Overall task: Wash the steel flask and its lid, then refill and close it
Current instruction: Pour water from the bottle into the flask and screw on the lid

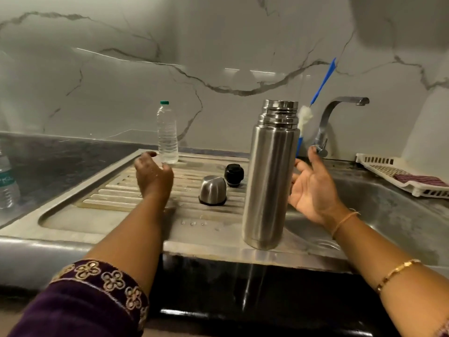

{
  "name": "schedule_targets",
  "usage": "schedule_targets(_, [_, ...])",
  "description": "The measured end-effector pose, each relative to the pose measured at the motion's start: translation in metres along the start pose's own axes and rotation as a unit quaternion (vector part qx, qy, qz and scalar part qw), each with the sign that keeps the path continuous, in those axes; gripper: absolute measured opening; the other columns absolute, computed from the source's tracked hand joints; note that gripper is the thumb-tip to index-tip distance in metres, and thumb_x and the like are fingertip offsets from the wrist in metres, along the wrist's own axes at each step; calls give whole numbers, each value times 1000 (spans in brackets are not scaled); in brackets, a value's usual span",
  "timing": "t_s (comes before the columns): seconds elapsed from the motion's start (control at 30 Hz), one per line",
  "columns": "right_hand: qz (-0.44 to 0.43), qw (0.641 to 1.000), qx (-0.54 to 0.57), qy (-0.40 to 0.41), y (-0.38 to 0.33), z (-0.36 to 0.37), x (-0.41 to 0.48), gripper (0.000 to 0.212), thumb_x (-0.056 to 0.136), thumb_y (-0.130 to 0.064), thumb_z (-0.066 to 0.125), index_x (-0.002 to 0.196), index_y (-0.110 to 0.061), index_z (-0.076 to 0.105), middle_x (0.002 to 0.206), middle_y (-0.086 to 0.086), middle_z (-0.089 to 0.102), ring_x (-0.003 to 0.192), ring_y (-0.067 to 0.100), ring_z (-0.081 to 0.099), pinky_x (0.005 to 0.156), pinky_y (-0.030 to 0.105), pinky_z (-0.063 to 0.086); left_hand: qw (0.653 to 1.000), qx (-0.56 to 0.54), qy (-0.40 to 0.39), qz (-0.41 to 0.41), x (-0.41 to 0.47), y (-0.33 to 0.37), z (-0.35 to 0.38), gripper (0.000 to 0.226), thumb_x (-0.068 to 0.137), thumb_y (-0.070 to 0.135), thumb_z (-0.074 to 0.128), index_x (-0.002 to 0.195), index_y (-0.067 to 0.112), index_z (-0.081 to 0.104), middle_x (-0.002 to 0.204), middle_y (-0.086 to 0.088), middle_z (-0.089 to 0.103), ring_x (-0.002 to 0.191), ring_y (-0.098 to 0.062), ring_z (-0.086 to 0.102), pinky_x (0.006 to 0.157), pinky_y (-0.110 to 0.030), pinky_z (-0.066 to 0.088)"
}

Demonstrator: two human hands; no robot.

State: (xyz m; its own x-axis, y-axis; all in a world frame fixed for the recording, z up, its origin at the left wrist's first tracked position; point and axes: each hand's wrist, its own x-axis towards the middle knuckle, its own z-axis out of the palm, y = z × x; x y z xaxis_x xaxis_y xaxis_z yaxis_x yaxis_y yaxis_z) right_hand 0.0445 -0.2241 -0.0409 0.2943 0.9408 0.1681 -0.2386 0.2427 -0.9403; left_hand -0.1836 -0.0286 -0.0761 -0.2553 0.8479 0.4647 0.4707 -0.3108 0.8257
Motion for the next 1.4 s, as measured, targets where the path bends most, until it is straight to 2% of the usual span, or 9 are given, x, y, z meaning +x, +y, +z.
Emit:
schedule_targets(0.1, [-65,994,-25,-82,-5,9,-2,86,58,-66,74,128,-19,55,121,10,64,113,26,61,94,47,50,1000,22,-6,21,27,-12,9,40,91,17,56,129,7,46,131,-18,43,112,-31,49,87,-32,40])
schedule_targets(0.27, [-105,986,-14,-126,-9,19,-7,53,61,-56,80,104,-27,72,101,-1,70,96,15,67,78,34,56,1000,22,-17,7,60,-24,32,45,90,20,58,130,5,42,132,-21,41,114,-36,48,93,-42,42])
schedule_targets(0.37, [-104,989,-15,-107,-9,21,-9,58,56,-58,81,105,-27,72,105,5,69,105,28,62,90,47,51,1000,10,-28,-8,73,-28,42,53,89,20,58,135,5,35,135,-21,38,117,-37,46,98,-45,42])
schedule_targets(0.47, [-70,993,11,-91,-5,23,-9,74,53,-57,84,114,-18,68,125,24,54,127,51,36,104,64,30,997,-8,-75,-32,86,-32,54,71,86,25,63,143,8,23,142,-21,31,125,-38,41,104,-44,38])
schedule_targets(0.63, [-54,989,85,-108,-2,32,-10,91,59,-50,84,132,-9,50,146,32,26,135,53,21,103,63,28,988,-39,-131,-73,108,-32,68,93,80,31,74,148,16,12,147,-21,26,133,-37,35,110,-44,33])
schedule_targets(0.87, [-57,994,83,-43,1,31,-6,114,58,-51,85,146,-5,29,149,33,21,139,51,15,112,63,15,980,-112,-132,-97,152,-30,88,108,71,31,82,147,27,5,148,-24,27,135,-38,32,112,-47,30])
schedule_targets(0.97, [-58,994,80,-39,2,29,-5,115,60,-50,84,147,-3,25,149,34,17,139,51,13,112,64,13,980,-101,-147,-88,160,-28,89,106,78,24,77,150,20,-1,148,-27,27,134,-41,32,112,-49,29])
schedule_targets(1.2, [-57,994,80,-42,1,32,-6,115,60,-51,84,147,-2,26,149,35,18,139,51,16,112,63,14,987,-41,-135,-75,161,-26,91,75,78,30,77,133,2,33,134,-24,46,122,-43,45,100,-54,41])
schedule_targets(1.4, [-55,992,90,-62,2,29,-6,109,64,-52,80,145,-1,28,148,37,17,138,52,15,111,62,19,987,-9,-135,-81,156,-31,88,89,57,53,84,122,3,50,123,-26,50,109,-46,53,89,-58,48])
